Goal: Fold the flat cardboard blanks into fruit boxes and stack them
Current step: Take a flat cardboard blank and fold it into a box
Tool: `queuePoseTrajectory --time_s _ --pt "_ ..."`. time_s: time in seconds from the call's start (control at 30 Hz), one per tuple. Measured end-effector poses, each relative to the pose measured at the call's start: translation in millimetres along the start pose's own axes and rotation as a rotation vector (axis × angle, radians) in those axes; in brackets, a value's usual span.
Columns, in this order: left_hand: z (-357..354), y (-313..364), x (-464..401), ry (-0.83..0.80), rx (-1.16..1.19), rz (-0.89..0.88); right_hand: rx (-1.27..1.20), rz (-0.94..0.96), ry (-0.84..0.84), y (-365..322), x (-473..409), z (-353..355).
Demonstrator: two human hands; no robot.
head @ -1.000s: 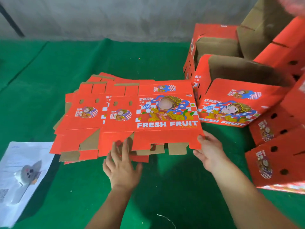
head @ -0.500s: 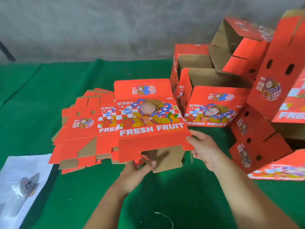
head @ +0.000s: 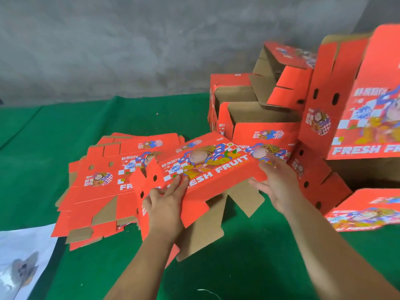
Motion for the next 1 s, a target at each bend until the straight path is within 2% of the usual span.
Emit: queuePoseTrajectory --time_s 0.07,0.13,0.23,0.27,0.37,0.43,0.5,0.57,0.7,0.77,0.83,0.9,1.0 --pt "7.6 11.7 -5.7 0.050 0.020 -0.016 -0.195 0.077 0.055 -3.4 6.5 2.7" --pt "13.3 19.8 -14.3 0.053 0.023 -0.023 -0.151 0.146 0.023 -9.5 14.7 4.8" --pt "15.7 35.3 -19.8 -0.026 0.234 0.093 0.257 0.236 -0.076 -16.1 30.3 3.0" --pt "15.5 40.5 -20.4 -0.042 0.334 0.131 0.415 0.267 -0.158 -15.9 36.8 1.4" --pt "16.7 58.9 -25.3 0.000 0.552 0.191 0.815 0.269 -0.586 -5.1 62.1 -5.3" --pt "19.9 72.8 -33.3 0.013 0.701 0.266 1.076 0.306 -0.745 6.3 74.9 -8.0" --pt "23.4 85.2 -39.1 0.014 0.925 0.297 1.267 0.435 -0.757 12.9 78.5 -9.0" --pt "23.4 94.2 -39.1 0.021 1.081 0.211 1.369 0.488 -0.745 13.1 79.2 -6.1" --pt "25.8 104.0 -22.1 0.130 1.129 0.042 1.425 0.476 -0.805 6.1 76.9 8.4" --pt "26.7 106.5 -14.9 0.205 1.124 0.016 1.424 0.485 -0.856 2.7 75.5 17.6" --pt "26.7 109.3 -8.1 0.221 1.175 0.067 1.431 0.499 -0.902 -1.5 69.4 31.6" --pt "24.6 113.3 -0.6 0.188 1.262 0.162 1.427 0.557 -0.877 -5.7 61.3 46.0" --pt "19.9 115.6 10.1 0.098 1.442 0.418 1.392 0.676 -0.562 -9.1 46.2 63.3"
Point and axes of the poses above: each hand's wrist, its own x-axis away from the middle knuckle, its own z-axis out of the back of the hand, y = z × x, the point moved 1 cm from there along -x, towards the middle knuckle, and after that the axes turned 10 degrees about z, right-handed, at the moved point
